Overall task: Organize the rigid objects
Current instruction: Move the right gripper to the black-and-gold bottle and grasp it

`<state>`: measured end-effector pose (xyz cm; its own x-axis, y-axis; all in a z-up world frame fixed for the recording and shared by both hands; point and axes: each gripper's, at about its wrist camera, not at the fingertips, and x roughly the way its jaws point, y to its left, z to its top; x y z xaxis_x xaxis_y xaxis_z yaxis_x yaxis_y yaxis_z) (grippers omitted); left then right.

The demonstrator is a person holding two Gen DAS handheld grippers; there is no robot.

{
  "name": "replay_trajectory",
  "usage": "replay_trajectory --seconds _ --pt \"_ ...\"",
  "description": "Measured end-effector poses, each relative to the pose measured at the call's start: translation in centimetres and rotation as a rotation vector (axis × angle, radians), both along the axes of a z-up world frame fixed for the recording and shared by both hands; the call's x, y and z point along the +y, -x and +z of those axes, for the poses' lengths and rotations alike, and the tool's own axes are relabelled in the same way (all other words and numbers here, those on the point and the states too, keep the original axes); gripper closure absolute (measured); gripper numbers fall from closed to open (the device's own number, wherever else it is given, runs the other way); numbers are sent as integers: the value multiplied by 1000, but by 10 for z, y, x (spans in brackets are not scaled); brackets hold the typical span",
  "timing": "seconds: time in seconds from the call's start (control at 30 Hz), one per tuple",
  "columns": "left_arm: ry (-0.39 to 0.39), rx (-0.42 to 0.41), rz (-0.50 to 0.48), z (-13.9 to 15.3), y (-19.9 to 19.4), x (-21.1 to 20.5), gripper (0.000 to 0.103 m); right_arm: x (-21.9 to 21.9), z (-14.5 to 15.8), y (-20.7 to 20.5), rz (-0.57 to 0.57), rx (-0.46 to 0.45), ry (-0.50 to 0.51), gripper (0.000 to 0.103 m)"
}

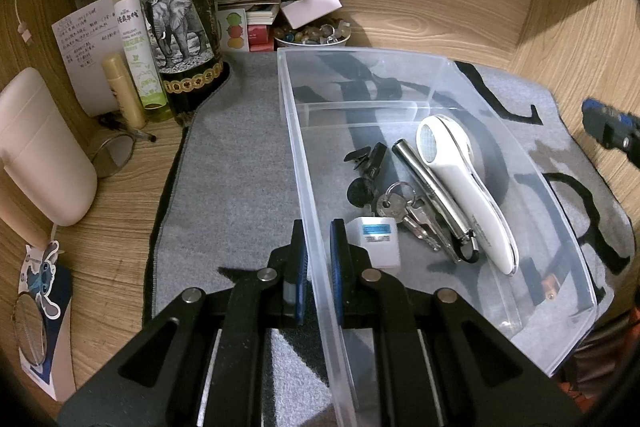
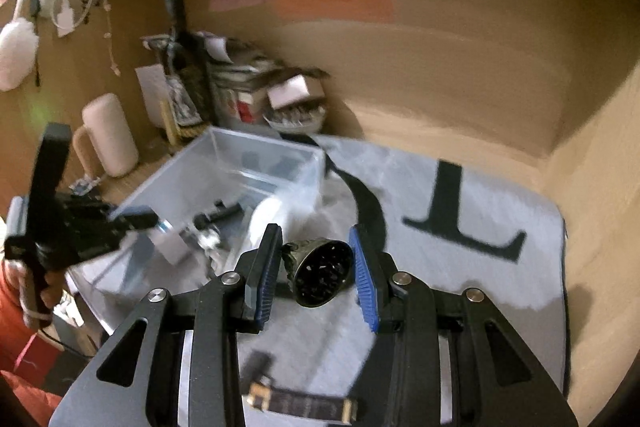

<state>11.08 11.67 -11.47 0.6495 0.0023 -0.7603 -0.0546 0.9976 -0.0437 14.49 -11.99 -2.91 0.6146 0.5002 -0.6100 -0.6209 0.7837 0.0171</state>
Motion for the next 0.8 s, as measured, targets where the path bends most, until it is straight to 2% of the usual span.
replay_trajectory --seconds 0.37,0.8 --pt "0 0 0 0 0 -1 93 52 7 2 116 -37 16 71" --pt "6 -4 -3 0 -1 -4 92 102 -24 -9 222 51 129 71"
